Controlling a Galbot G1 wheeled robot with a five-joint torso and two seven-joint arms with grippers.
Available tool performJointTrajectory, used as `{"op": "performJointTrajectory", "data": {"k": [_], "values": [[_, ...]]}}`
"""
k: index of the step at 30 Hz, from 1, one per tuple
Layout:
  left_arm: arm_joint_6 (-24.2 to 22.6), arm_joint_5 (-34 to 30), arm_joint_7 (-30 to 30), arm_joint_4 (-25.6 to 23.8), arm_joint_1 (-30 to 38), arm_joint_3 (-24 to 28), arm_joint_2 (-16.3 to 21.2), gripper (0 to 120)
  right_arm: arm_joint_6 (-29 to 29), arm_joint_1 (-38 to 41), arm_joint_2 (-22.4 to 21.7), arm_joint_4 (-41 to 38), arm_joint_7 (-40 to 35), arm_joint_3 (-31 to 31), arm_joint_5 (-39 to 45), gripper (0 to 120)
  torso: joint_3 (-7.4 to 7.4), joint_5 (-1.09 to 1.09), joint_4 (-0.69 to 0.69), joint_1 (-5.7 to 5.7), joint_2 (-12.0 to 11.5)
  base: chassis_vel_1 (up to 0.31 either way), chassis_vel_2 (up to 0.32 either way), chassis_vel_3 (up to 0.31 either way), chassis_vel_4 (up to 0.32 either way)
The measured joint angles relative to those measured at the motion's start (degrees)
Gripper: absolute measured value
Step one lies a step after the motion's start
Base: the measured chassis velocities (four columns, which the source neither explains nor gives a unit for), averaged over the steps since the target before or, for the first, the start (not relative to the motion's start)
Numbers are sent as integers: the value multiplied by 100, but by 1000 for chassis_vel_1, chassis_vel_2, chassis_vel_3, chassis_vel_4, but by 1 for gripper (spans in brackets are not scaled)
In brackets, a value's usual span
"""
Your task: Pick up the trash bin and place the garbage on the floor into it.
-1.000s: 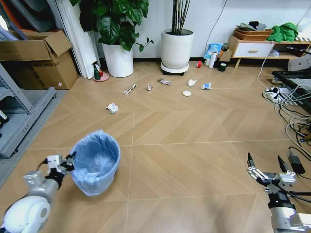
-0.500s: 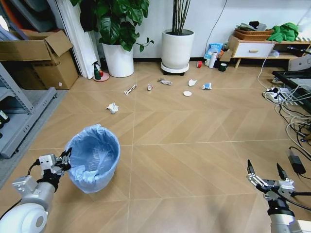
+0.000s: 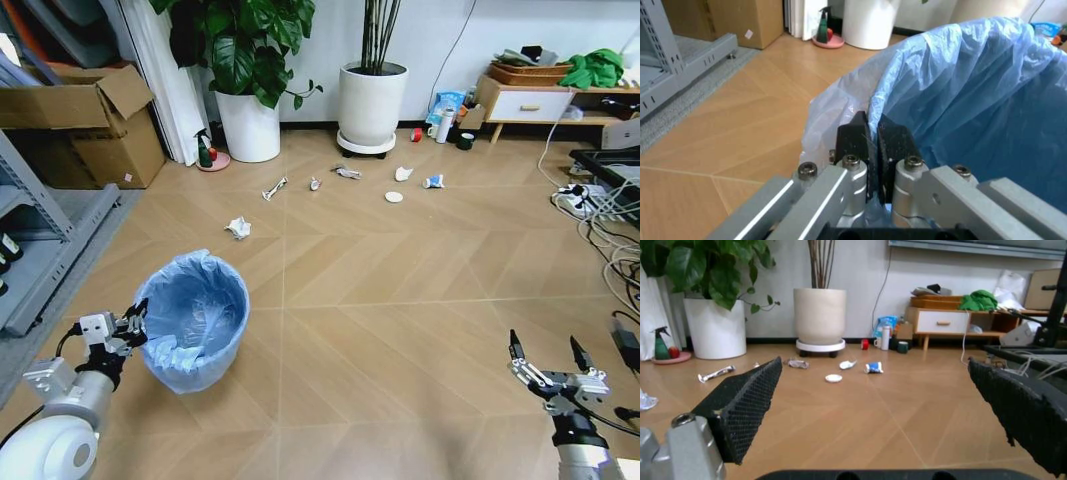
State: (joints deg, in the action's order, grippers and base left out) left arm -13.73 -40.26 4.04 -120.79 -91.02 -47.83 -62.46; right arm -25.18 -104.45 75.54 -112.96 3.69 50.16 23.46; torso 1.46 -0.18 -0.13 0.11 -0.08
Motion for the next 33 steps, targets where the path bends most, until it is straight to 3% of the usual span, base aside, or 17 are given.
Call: {"op": "performJointTrajectory", "data": {"k": [16,33], "values": [[9,-41,-1,69,81,23,42,0,-5,0,20,-79,24,27,15,100,0,-1,0,0,0,-79,203,82,-201],[11,-64,-2,108,134,52,77,0,-15,20,30,-72,41,29,-8,100,0,1,1,0,0,-68,303,68,-287]]}}
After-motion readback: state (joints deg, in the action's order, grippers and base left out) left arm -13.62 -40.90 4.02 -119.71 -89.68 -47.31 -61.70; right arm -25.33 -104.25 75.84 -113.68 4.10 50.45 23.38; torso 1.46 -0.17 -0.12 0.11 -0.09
